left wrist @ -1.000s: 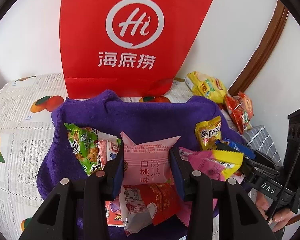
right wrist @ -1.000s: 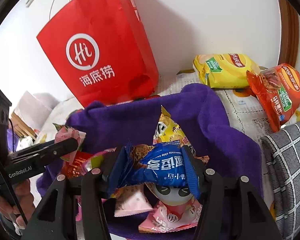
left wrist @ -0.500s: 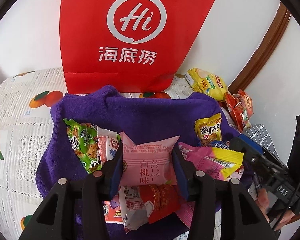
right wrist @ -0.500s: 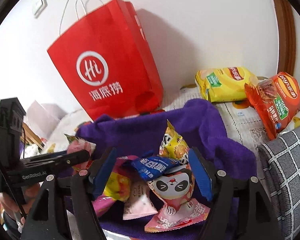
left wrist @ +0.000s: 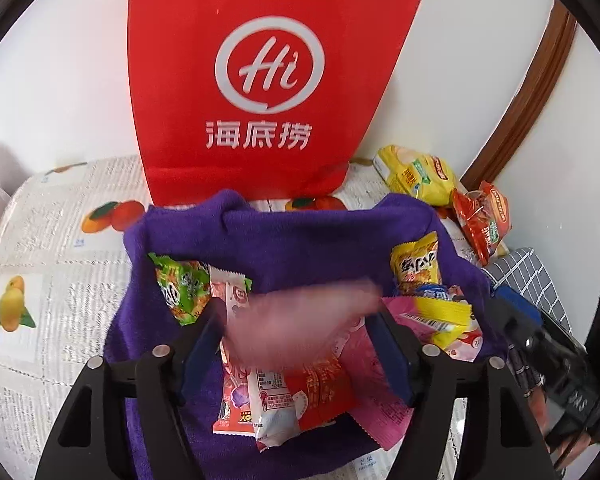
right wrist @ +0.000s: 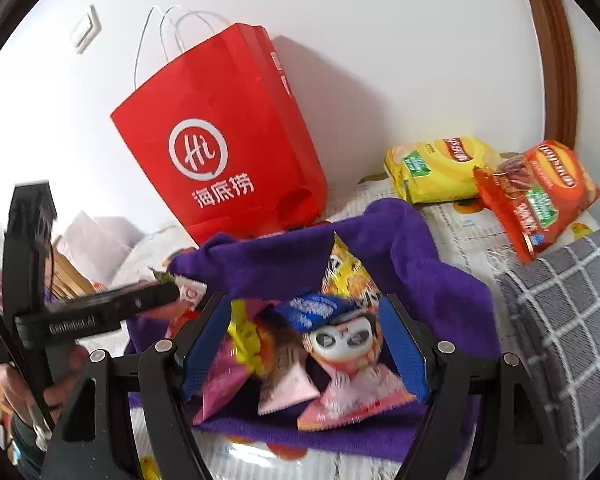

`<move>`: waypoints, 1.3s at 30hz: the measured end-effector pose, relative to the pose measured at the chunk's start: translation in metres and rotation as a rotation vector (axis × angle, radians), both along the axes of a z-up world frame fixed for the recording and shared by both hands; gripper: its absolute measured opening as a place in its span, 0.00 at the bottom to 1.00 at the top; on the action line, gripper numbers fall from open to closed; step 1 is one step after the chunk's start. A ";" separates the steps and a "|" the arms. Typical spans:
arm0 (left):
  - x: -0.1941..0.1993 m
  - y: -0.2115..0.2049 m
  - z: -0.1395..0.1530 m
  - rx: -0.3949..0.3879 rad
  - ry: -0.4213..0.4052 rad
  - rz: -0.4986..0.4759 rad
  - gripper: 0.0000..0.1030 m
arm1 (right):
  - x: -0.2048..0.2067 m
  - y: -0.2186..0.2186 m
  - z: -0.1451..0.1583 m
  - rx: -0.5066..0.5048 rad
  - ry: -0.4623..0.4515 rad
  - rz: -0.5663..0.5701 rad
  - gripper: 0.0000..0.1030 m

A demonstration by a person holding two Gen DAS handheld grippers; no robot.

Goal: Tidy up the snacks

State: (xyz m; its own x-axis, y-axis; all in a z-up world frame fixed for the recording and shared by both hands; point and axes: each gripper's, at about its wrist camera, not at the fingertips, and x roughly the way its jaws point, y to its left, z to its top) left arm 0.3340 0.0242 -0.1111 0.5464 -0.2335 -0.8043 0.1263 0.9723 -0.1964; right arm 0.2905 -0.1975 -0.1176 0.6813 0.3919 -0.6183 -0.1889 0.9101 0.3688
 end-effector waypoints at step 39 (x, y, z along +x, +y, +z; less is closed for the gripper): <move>-0.301 -0.033 0.106 0.064 -0.207 -0.069 0.95 | -0.294 -0.019 0.103 -0.284 -0.038 -0.269 1.00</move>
State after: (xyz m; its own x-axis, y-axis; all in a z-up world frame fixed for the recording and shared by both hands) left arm 0.0326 -0.0086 -0.0054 0.6856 -0.2283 -0.6913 0.2241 0.9696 -0.0980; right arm -0.0040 -0.2168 -0.0144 0.7609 0.0135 -0.6487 0.0612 0.9938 0.0925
